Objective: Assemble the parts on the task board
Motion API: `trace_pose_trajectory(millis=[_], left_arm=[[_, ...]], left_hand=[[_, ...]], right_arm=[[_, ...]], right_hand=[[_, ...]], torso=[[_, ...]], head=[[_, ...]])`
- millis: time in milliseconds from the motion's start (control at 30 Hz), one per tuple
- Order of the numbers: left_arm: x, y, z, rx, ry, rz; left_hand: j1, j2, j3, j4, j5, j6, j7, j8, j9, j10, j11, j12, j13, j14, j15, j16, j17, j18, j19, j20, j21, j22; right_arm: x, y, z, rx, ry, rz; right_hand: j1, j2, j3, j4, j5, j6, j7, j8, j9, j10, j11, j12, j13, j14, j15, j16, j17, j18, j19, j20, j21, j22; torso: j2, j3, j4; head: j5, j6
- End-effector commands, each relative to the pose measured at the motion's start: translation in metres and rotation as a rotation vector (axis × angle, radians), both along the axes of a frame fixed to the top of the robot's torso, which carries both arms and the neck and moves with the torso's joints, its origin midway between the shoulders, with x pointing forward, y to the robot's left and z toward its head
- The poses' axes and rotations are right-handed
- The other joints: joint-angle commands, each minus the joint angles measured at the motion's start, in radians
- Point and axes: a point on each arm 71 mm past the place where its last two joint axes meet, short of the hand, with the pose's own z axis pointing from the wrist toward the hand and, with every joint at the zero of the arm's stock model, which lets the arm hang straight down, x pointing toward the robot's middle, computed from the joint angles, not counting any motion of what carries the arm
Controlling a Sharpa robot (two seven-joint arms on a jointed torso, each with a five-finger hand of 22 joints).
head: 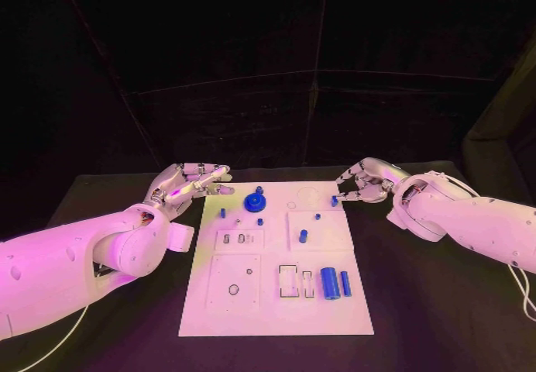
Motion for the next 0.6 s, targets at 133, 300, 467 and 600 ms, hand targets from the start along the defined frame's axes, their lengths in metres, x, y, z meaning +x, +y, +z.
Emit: trace_pose_trajectory(millis=[133, 300, 467, 600], left_arm=[[0.001, -0.001, 0.001, -0.007, -0.001, -0.016], [0.001, -0.002, 0.0, -0.007, 0.003, -0.02], [0.001, -0.002, 0.0, -0.007, 0.005, -0.022], [0.001, -0.002, -0.001, -0.006, 0.006, -0.022]], left_hand=[[0.002, 0.002, 0.005, -0.003, 0.004, 0.009, -0.001, -0.005, 0.0, 0.007, 0.0, -0.004, -0.001, 0.006, -0.001, -0.005, 0.001, 0.015, 0.007, -0.001, -0.005, -0.002], [0.002, 0.002, 0.005, -0.003, 0.004, 0.009, -0.001, -0.005, 0.0, 0.007, 0.0, -0.005, -0.001, 0.006, -0.001, -0.005, 0.001, 0.015, 0.007, -0.001, -0.006, -0.002], [0.001, 0.002, 0.005, -0.003, 0.004, 0.009, -0.001, -0.005, 0.0, 0.008, 0.0, -0.005, -0.001, 0.006, -0.001, -0.005, 0.001, 0.015, 0.007, -0.001, -0.006, -0.002], [0.001, 0.002, 0.005, -0.003, 0.004, 0.009, -0.001, -0.005, 0.0, 0.008, 0.0, -0.005, -0.001, 0.006, -0.001, -0.005, 0.001, 0.015, 0.007, -0.001, -0.006, -0.002]], right_arm=[[-0.001, 0.002, -0.007, 0.021, 0.043, 0.025], [-0.001, 0.004, -0.012, 0.018, 0.056, 0.022], [-0.003, 0.007, -0.02, 0.017, 0.078, 0.031], [-0.002, 0.008, -0.024, 0.016, 0.081, 0.03]], right_hand=[[0.008, 0.004, -0.004, -0.005, 0.008, 0.003, 0.0, -0.002, 0.001, 0.005, 0.0, 0.007, 0.022, 0.085, 0.002, 0.002, 0.189, -0.002, -0.007, 0.002, -0.004, 0.063], [0.01, 0.009, -0.005, -0.006, 0.01, 0.009, -0.001, 0.001, 0.002, 0.008, -0.002, 0.011, 0.026, 0.086, 0.001, 0.002, 0.19, -0.002, -0.007, 0.002, -0.004, 0.063], [0.014, 0.013, -0.004, -0.009, 0.011, 0.014, -0.002, 0.004, 0.003, 0.011, -0.003, 0.014, 0.03, 0.086, 0.0, 0.003, 0.191, -0.002, -0.007, 0.001, -0.004, 0.064], [0.018, 0.017, -0.003, -0.012, 0.009, 0.019, -0.003, 0.005, 0.003, 0.012, -0.003, 0.016, 0.032, 0.086, -0.001, 0.003, 0.192, -0.002, -0.006, 0.001, -0.003, 0.065]], torso=[[-0.001, -0.0003, -0.0002], [-0.001, -0.0002, -0.0018], [-0.001, -0.0006, -0.0007], [-0.001, -0.0002, -0.0009]], head=[[0.001, -0.002], [0.0, -0.002], [0.0, -0.004], [0.004, -0.005]])
